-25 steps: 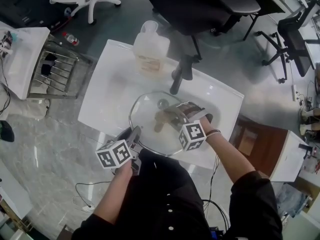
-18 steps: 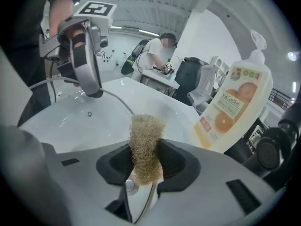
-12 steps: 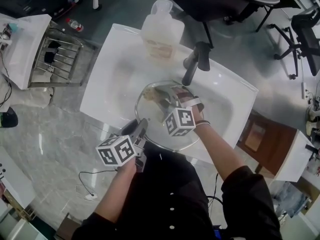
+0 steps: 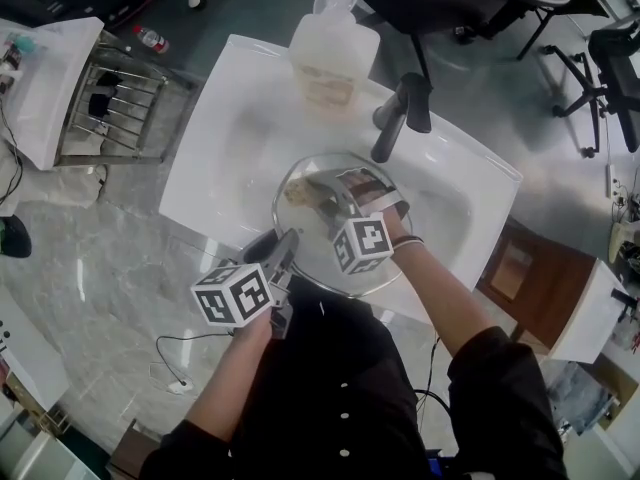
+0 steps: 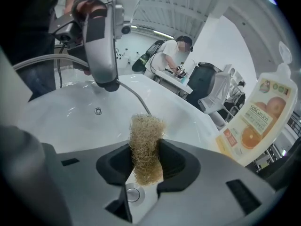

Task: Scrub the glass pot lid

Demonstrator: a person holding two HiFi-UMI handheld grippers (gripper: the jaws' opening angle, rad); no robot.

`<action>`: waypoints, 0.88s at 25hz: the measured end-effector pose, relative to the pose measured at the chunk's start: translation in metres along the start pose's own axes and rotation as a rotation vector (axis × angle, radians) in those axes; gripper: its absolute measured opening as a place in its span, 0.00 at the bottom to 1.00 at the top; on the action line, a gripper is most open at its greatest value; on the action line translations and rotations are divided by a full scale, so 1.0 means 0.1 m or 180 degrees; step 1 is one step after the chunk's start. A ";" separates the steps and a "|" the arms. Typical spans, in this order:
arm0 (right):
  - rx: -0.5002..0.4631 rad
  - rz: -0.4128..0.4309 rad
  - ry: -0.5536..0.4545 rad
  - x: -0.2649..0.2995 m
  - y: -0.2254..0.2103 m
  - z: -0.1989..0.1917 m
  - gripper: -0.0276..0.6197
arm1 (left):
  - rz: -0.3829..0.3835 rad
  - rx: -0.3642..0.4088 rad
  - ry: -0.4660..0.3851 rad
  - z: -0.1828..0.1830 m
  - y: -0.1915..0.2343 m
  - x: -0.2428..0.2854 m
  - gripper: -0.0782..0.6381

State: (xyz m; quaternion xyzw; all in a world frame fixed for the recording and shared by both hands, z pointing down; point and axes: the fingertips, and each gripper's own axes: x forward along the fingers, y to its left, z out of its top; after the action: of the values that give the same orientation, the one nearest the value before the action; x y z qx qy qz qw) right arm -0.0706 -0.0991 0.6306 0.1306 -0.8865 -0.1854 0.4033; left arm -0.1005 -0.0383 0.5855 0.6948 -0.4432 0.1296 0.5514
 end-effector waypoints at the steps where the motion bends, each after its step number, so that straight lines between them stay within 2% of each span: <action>1: -0.0038 0.0021 -0.0005 -0.01 0.02 0.00 0.27 | -0.0001 0.0003 0.0001 0.00 0.00 0.00 0.32; 11: -0.0309 0.0268 -0.0078 -0.23 0.31 -0.04 0.27 | 0.0034 -0.0004 -0.0011 0.00 0.02 0.00 0.32; 22: -0.0798 0.0540 -0.0052 -0.63 0.63 -0.19 0.27 | 0.0066 0.0014 0.0000 0.00 0.02 0.00 0.32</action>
State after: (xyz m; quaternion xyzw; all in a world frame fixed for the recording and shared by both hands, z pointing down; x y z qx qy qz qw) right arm -0.0210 -0.0228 0.6279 0.0023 -0.8675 -0.2609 0.4235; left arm -0.1014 -0.0380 0.5868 0.6914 -0.4501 0.1362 0.5485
